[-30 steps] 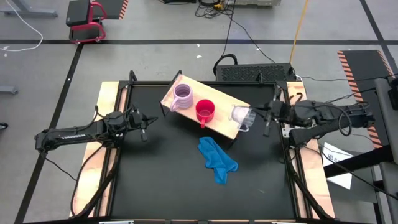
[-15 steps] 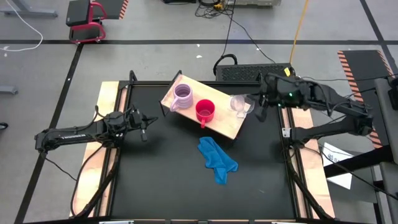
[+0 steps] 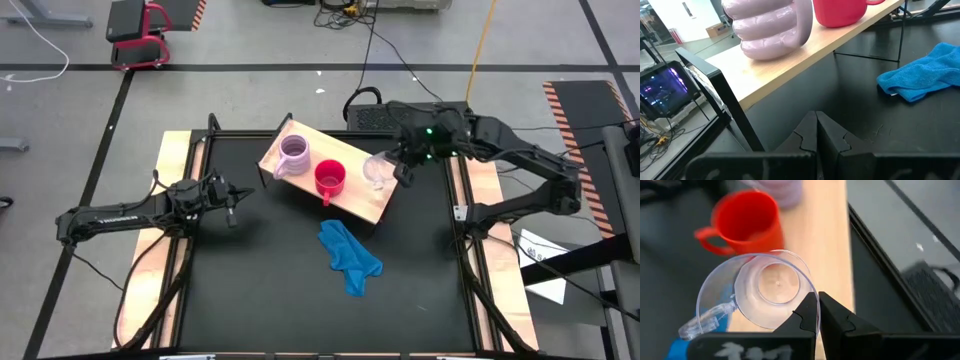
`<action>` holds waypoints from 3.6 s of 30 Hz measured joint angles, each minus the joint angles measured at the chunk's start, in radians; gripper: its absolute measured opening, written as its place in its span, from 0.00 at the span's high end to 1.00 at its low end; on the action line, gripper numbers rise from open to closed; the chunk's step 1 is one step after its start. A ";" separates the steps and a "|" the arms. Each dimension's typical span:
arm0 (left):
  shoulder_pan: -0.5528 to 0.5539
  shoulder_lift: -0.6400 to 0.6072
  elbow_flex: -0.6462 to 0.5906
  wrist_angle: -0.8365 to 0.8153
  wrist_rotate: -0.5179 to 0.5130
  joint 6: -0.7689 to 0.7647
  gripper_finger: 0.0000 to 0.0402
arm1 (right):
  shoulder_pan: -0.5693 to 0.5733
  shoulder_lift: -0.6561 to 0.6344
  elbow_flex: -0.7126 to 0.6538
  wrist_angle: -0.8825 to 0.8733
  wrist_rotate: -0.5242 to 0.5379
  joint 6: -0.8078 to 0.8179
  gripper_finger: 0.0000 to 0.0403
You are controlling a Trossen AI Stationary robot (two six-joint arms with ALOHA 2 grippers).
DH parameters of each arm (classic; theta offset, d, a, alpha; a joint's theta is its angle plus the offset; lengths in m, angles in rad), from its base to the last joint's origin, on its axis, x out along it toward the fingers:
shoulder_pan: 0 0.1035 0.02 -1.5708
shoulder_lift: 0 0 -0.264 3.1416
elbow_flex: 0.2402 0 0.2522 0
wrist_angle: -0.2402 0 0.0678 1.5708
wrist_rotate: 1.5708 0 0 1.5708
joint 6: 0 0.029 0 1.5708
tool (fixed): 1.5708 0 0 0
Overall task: Stack small to large cups/mugs on shelf
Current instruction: Put the transparent mug on the shelf
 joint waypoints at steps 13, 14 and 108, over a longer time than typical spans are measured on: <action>0.000 0.000 0.000 -0.002 0.000 0.000 0.99 | -0.048 0.140 0.156 -0.181 -0.085 0.017 1.00; 0.000 0.000 0.000 -0.002 0.000 -0.001 0.99 | -0.048 0.150 0.163 -0.187 -0.093 0.019 1.00; -0.001 0.000 0.000 -0.021 0.050 -0.004 0.99 | 0.102 0.381 0.175 -0.247 0.109 0.160 0.98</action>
